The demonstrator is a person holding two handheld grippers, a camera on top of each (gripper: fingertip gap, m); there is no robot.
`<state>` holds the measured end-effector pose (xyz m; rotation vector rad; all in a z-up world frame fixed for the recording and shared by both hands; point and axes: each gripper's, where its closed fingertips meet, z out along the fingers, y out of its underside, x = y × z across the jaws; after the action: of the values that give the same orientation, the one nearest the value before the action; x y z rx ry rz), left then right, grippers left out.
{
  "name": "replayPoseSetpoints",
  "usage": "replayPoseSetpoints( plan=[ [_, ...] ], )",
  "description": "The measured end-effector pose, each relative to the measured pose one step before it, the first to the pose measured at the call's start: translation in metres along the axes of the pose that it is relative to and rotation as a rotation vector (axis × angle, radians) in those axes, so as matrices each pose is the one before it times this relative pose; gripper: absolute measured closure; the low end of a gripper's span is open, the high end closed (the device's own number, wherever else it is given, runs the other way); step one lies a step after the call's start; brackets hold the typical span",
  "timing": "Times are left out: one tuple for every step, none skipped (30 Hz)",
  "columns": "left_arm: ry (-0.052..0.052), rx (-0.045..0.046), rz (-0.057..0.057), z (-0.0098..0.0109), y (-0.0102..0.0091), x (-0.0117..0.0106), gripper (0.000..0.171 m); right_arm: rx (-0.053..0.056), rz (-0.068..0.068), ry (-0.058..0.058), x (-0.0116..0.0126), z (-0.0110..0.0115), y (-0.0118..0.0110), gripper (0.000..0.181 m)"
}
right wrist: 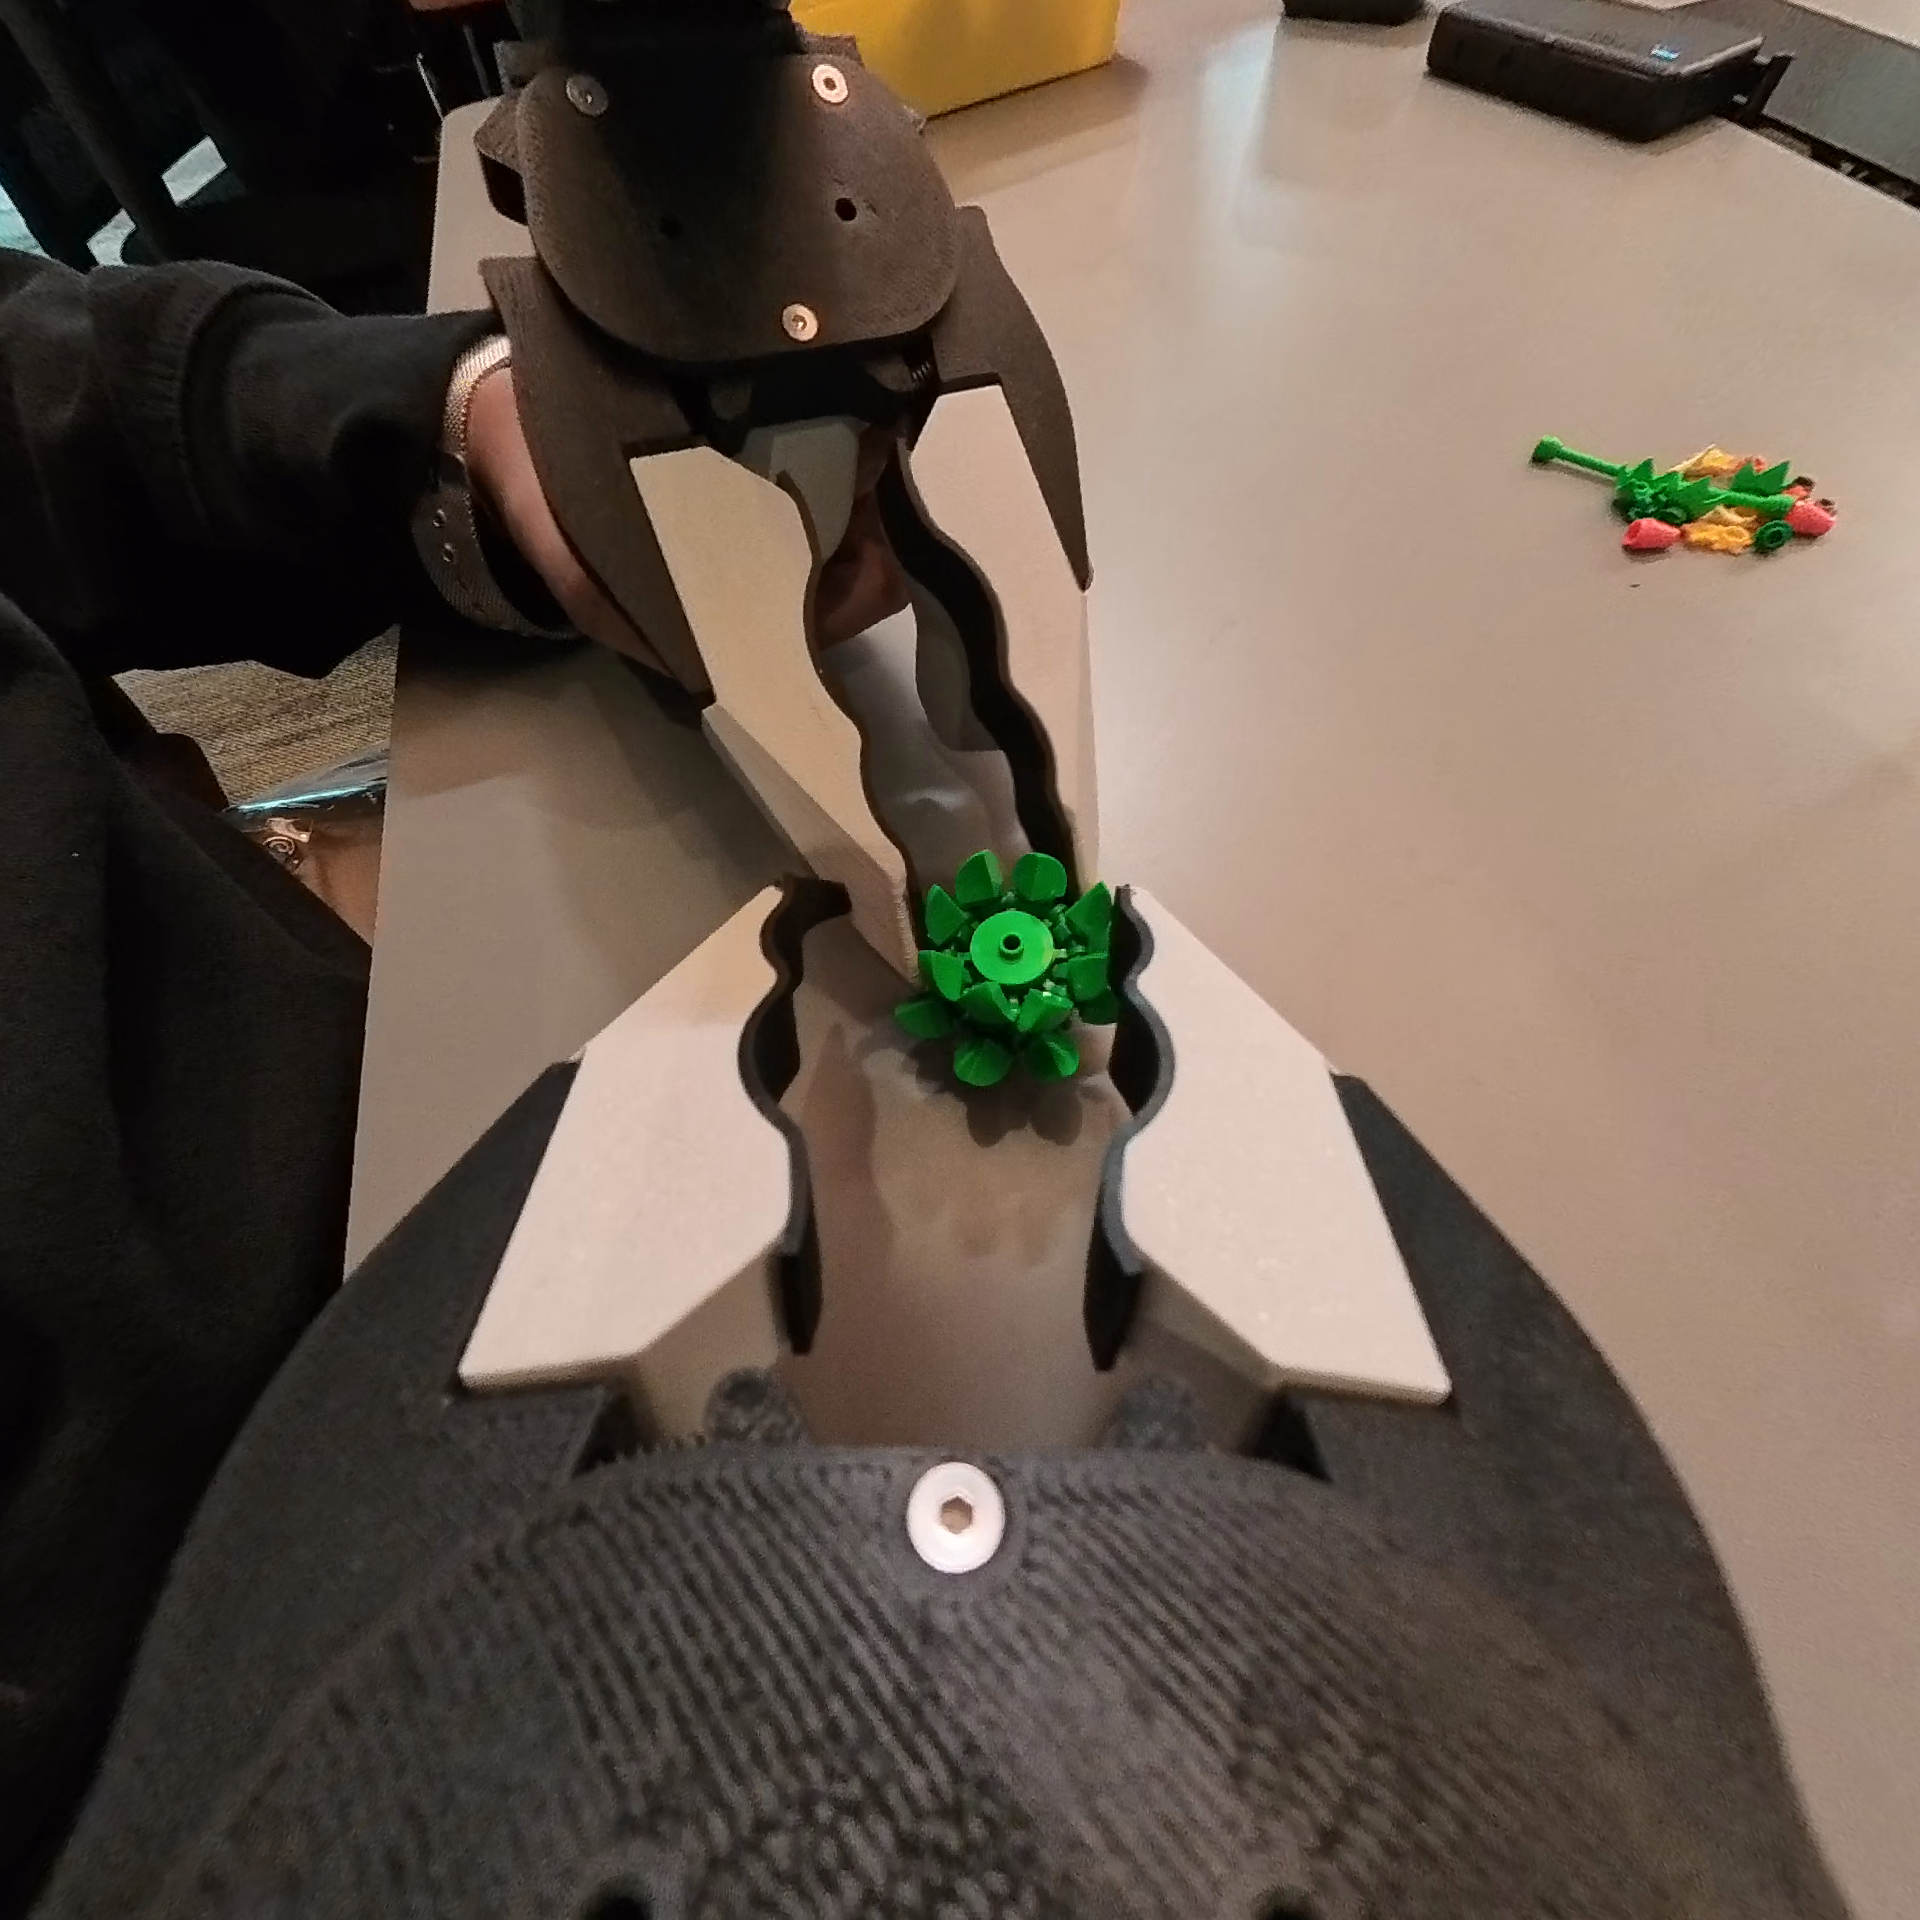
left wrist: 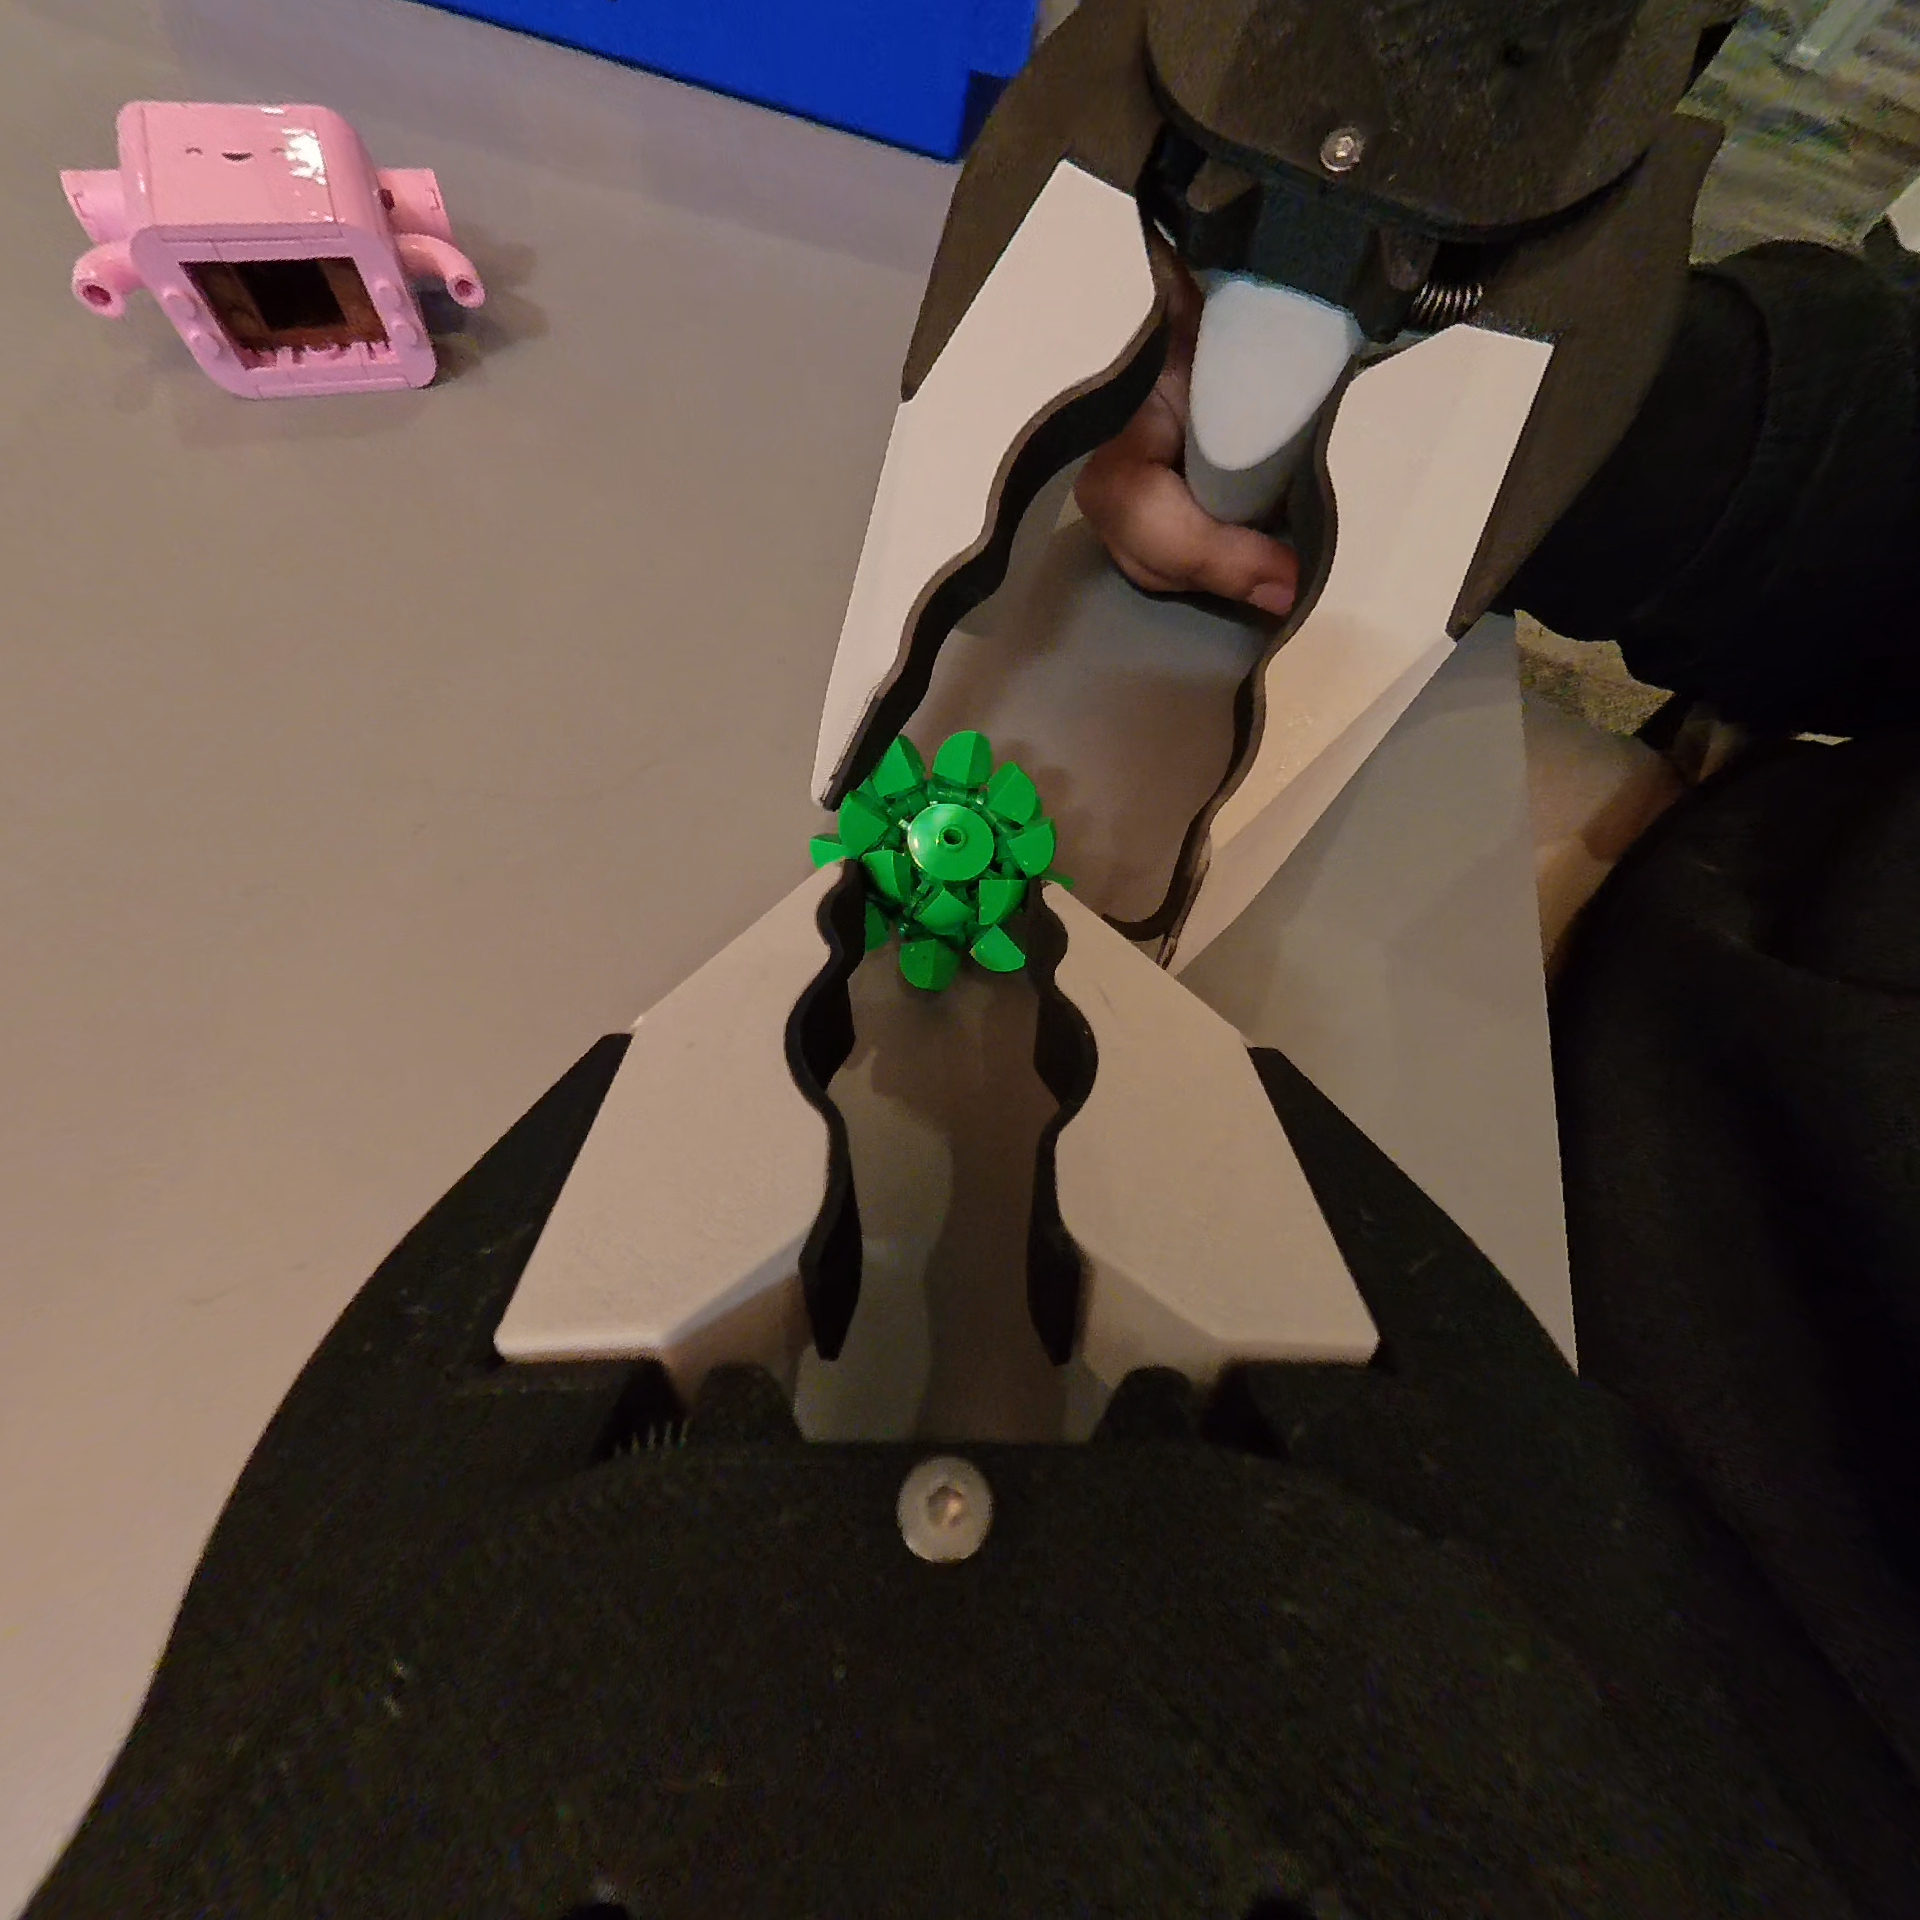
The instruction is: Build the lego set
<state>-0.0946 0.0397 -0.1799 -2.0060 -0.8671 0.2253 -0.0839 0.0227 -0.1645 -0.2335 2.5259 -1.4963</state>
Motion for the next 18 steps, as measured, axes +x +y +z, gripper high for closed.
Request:
replayPoseSetpoints(
  plan=[
    [-0.0010,0.00065,-0.0070,-0.00013,-0.00010,-0.00084,0.142,0.0003,0.0025,0.0012,0.00030,0.00003,-0.00008,0.123],
    [0.0021,0.00145,-0.0069,-0.00014,-0.00019,-0.00048,0.142,0.0001,0.0027,0.0007,0.00033,0.00004,0.00004,0.123],
    [0.0025,0.00176,-0.0059,-0.00017,-0.00019,-0.00042,0.142,0.0000,0.0037,0.0003,0.00037,-0.00014,0.00001,0.123],
    [0.0021,0.00108,-0.0042,-0.00016,-0.00005,-0.00019,0.142,0.0008,0.0051,-0.0009,0.00019,-0.00012,-0.00009,0.124],
    [0.0020,0.00018,-0.0014,-0.00003,-0.00006,0.00011,0.142,0.0013,0.0050,-0.0015,0.00007,-0.00025,-0.00007,0.124],
    [0.0007,-0.00035,0.0006,0.00004,0.00002,0.00013,0.142,0.0012,0.0035,-0.0014,-0.00002,-0.00029,-0.00002,0.124],
    [-0.0010,-0.00019,0.0018,-0.00003,-0.00002,0.00003,0.142,0.0009,0.0014,-0.0009,0.00001,-0.00023,-0.00011,0.125],
    [-0.0015,0.00046,0.0018,-0.00003,-0.00006,0.00004,0.142,0.0001,-0.0002,0.0009,0.00004,0.00003,-0.00002,0.126],
    [-0.0013,0.00051,0.0011,0.00001,0.00000,-0.00004,0.142,-0.0003,-0.0012,0.0018,0.00005,0.00005,0.00004,0.126],
    [-0.0004,0.00018,0.0007,-0.00009,-0.00006,-0.00001,0.143,-0.0002,-0.0017,0.0016,0.00003,-0.00002,0.00007,0.126],
    [0.0002,-0.00009,0.0003,0.00006,-0.00002,0.00007,0.143,-0.0001,-0.0016,0.0015,0.00003,0.00002,-0.00008,0.126],
    [0.0000,0.00023,0.0000,-0.00001,-0.00005,-0.00013,0.143,0.0001,-0.0010,0.0012,0.00002,-0.00003,0.00003,0.127],
    [0.0001,0.00027,0.0001,-0.00003,0.00001,0.00007,0.143,0.0004,-0.0002,0.0006,0.00006,-0.00010,-0.00010,0.127],
    [0.0001,0.00038,0.0002,-0.00003,-0.00013,0.00001,0.143,0.0006,0.0002,0.0000,-0.00003,-0.00004,-0.00004,0.127],
    [-0.0001,0.00051,0.0007,-0.00001,-0.00002,0.00002,0.143,0.0006,0.0004,-0.0005,-0.00003,-0.00011,-0.00013,0.127],
    [0.0002,0.00026,0.0009,-0.00008,-0.00007,0.00006,0.143,0.0007,0.0011,-0.0014,-0.00012,-0.00017,0.00000,0.127],
    [0.0000,0.00031,0.0008,0.00004,-0.00003,0.00008,0.143,-0.0001,0.0040,-0.0022,-0.00012,-0.00021,0.00006,0.127],
    [-0.0004,0.00022,0.0007,-0.00002,-0.00009,0.00005,0.143,-0.0003,0.0068,-0.0031,-0.00002,-0.00052,0.00042,0.127]
  ],
)
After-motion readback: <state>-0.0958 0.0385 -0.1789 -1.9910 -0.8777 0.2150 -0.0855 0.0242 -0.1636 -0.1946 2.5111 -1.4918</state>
